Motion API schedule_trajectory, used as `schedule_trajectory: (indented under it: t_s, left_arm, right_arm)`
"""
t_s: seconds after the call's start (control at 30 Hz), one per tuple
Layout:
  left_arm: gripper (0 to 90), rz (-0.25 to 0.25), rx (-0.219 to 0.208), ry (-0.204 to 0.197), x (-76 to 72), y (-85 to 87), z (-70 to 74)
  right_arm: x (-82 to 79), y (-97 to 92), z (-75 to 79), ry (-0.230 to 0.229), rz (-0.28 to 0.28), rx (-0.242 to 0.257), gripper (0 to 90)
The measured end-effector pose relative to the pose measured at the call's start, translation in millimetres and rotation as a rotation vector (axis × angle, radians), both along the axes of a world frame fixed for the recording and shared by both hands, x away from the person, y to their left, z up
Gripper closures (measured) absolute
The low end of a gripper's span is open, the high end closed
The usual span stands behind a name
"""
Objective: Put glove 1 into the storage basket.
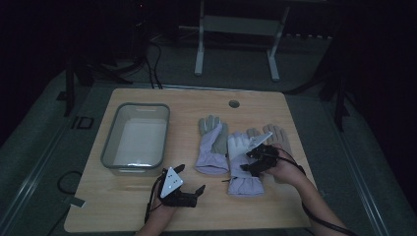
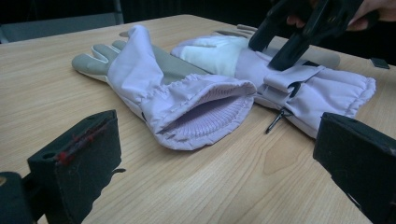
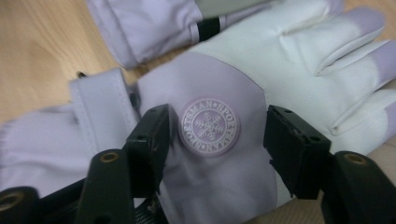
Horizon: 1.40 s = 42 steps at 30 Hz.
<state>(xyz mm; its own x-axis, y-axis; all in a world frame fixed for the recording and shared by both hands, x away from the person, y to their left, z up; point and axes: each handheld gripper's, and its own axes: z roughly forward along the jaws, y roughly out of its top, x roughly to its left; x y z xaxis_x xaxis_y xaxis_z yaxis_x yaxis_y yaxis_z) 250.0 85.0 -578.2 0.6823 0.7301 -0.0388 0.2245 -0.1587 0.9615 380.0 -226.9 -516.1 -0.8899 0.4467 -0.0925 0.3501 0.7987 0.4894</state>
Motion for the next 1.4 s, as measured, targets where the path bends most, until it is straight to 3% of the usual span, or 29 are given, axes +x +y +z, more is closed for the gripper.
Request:
schedule_trajectory:
  t_s: [0.13,0.23,0.37,0.53,0.63,0.67,0.73,0.93,1.0,1.17,1.23,1.3,1.37,1.4]
  left_arm:
    - [1.1,-0.001,0.009,-0.003,-0.3,-0.4,0.1]
    - [1.1,0.000,0.011,-0.005,-0.4,-0.7,0.1]
    - [1.1,0.002,0.008,-0.003,-0.3,-0.4,0.1]
    - [1.1,0.001,0.005,0.000,-0.1,-0.2,0.1]
    - [1.1,0.001,0.009,-0.005,-0.6,-0.3,0.2]
    - [1.1,0.001,0.010,-0.006,-0.5,-0.4,0.1]
    - [1.1,0.001,0.009,-0.005,-0.5,-0.5,0.1]
    - [1.1,0.002,0.009,-0.005,-0.5,-0.6,0.1]
    - [1.1,0.001,0.010,-0.004,-0.2,-0.7,0.1]
    - [1.1,0.002,0.009,-0.005,-0.5,-0.5,0.1]
    - [1.1,0.003,0.002,-0.007,-0.6,0.4,0.0]
    - [1.1,0.005,-0.008,0.002,0.2,1.3,0.0]
    - [1.1,0.006,-0.007,0.002,0.3,1.7,0.0]
    - [1.1,0.006,-0.005,-0.002,-0.1,1.6,0.0]
  right_arm:
    - [0.1,3.6,-5.2,0.033,0.001,-0.026,61.1]
    - [-3.8,5.0,-5.8,0.015,-0.014,-0.029,63.6]
    - [-9.9,-2.4,0.3,0.013,-0.066,0.029,70.4]
    - [-13.5,-6.0,9.0,0.014,-0.083,0.040,74.9]
    - [-16.2,-8.9,19.4,0.000,-0.093,0.058,75.0]
    - [-16.9,-12.9,29.1,-0.012,-0.105,0.094,75.2]
    - [-17.4,-14.3,34.4,-0.022,-0.111,0.109,75.2]
    - [-10.9,-14.2,67.4,-0.079,-0.142,0.170,75.7]
    - [-3.9,-6.5,82.3,-0.106,-0.138,0.182,76.0]
    - [11.3,14.0,103.4,-0.114,-0.134,0.202,76.0]
    - [14.2,19.4,106.4,-0.118,-0.130,0.198,76.0]
    - [21.6,36.3,112.0,-0.112,-0.126,0.189,75.9]
    - [21.6,36.3,112.0,-0.112,-0.126,0.189,75.9]
    - [27.3,53.5,112.2,-0.113,-0.121,0.177,75.9]
